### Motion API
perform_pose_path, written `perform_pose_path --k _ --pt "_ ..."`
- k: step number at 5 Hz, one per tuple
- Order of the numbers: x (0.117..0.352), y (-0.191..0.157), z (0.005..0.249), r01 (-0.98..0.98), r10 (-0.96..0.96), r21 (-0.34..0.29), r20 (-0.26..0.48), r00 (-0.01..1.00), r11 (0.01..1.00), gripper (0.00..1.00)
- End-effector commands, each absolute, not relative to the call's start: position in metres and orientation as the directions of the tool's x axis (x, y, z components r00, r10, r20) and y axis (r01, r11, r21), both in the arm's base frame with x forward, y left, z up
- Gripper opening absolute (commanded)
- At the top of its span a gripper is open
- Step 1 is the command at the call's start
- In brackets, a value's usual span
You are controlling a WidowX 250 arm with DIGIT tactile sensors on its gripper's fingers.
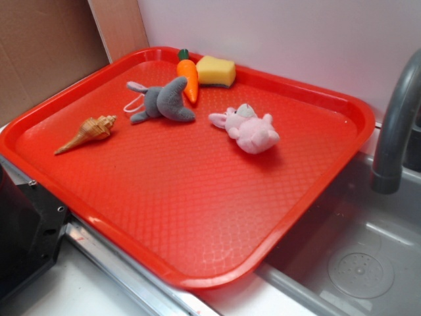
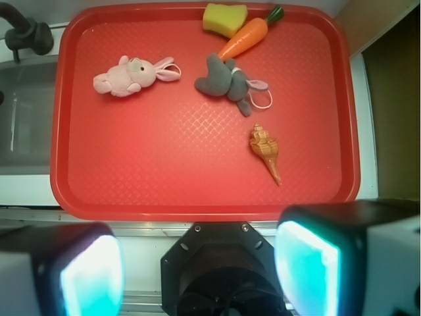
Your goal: Grab the pink bunny.
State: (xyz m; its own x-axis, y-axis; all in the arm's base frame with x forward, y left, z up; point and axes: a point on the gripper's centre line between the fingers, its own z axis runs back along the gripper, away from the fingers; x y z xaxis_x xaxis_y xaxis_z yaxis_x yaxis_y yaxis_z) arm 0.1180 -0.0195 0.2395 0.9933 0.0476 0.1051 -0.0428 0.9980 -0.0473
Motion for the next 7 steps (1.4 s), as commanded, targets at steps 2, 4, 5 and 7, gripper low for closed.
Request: perform_pose_path --k 2,4,5,7 --pt "0.169 -0.045 0.207 -0.693 0.710 -0.176 0.061 0.701 0.699 1.00" --pt "0.210 -0.068 0.172 -0.853 0.878 -0.221 0.036 0.477 0.472 1.00" --pt "0.229 -0.075 0.148 -0.893 0.924 -0.250 0.024 0.380 0.374 1.00" --pt "0.266 -0.091 0.091 -0.922 0.935 -0.150 0.066 0.350 0.356 1.00"
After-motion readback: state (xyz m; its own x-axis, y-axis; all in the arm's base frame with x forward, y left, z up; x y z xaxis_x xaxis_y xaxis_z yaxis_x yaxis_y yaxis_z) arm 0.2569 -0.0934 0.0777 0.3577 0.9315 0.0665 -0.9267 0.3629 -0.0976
